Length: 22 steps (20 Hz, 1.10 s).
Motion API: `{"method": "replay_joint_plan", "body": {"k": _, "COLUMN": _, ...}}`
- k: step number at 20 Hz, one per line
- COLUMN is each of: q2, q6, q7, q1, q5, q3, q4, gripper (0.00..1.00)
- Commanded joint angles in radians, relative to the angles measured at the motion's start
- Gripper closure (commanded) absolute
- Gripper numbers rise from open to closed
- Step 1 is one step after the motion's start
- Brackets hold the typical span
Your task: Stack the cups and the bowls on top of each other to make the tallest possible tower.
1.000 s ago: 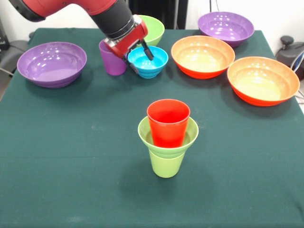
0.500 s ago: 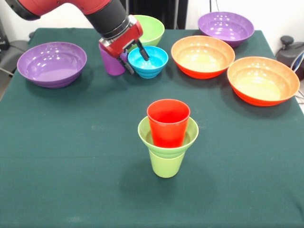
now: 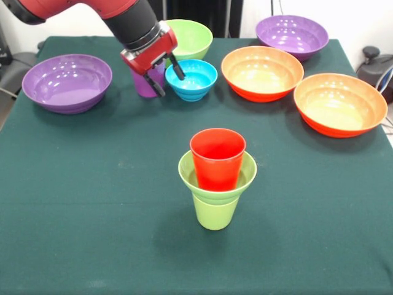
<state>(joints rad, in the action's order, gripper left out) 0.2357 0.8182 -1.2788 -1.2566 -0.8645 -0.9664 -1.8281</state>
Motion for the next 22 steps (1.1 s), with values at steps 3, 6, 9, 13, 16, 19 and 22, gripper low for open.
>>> {"method": "replay_joint_plan", "body": {"k": 3, "q2": -0.019, "q6": -0.077, "q7": 0.232, "q1": 0.014, "q5": -0.117, "q3": 0.057, "q4": -0.015, "gripper": 0.00}}
{"method": "replay_joint_plan", "body": {"k": 6, "q2": -0.024, "q6": -0.098, "q7": 0.207, "q1": 0.018, "q5": -0.132, "q3": 0.065, "q4": -0.028, "gripper": 0.00}}
{"method": "replay_joint_plan", "body": {"k": 9, "q2": -0.031, "q6": -0.121, "q7": 0.183, "q1": 0.028, "q5": -0.146, "q3": 0.073, "q4": -0.033, "gripper": 0.00}}
{"method": "replay_joint_plan", "body": {"k": 13, "q2": -0.034, "q6": -0.146, "q7": 0.158, "q1": 0.044, "q5": -0.158, "q3": 0.084, "q4": -0.036, "gripper": 0.00}}
{"method": "replay_joint_plan", "body": {"k": 16, "q2": -0.033, "q6": -0.166, "q7": 0.138, "q1": 0.056, "q5": -0.161, "q3": 0.090, "q4": -0.043, "gripper": 0.00}}
{"method": "replay_joint_plan", "body": {"k": 19, "q2": -0.030, "q6": -0.176, "q7": 0.125, "q1": 0.064, "q5": -0.160, "q3": 0.098, "q4": -0.050, "gripper": 0.00}}
{"method": "replay_joint_plan", "body": {"k": 22, "q2": -0.021, "q6": -0.189, "q7": 0.110, "q1": 0.068, "q5": -0.161, "q3": 0.105, "q4": -0.061, "gripper": 0.00}}
